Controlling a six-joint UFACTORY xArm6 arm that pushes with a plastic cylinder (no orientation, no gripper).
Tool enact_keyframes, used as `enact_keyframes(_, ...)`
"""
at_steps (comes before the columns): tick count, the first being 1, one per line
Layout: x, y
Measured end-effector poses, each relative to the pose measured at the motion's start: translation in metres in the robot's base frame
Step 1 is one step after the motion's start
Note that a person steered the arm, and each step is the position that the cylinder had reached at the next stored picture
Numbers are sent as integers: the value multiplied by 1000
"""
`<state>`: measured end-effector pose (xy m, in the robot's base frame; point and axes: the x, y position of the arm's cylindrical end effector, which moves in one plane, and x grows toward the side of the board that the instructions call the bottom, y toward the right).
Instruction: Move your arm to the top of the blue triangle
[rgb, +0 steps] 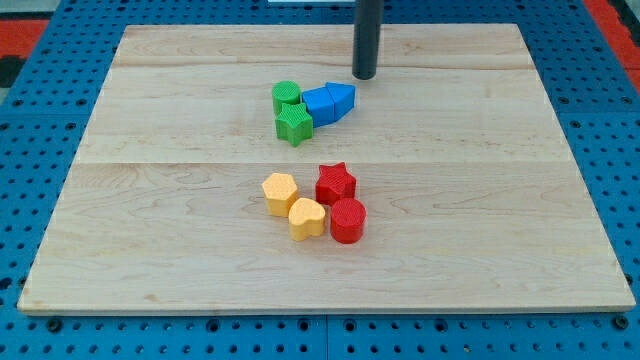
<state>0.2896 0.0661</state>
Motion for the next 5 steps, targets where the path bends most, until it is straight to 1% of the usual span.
enact_keyframes(1, 0, 2)
enact_keyframes(2, 0, -13)
enact_keyframes(5, 0, -3)
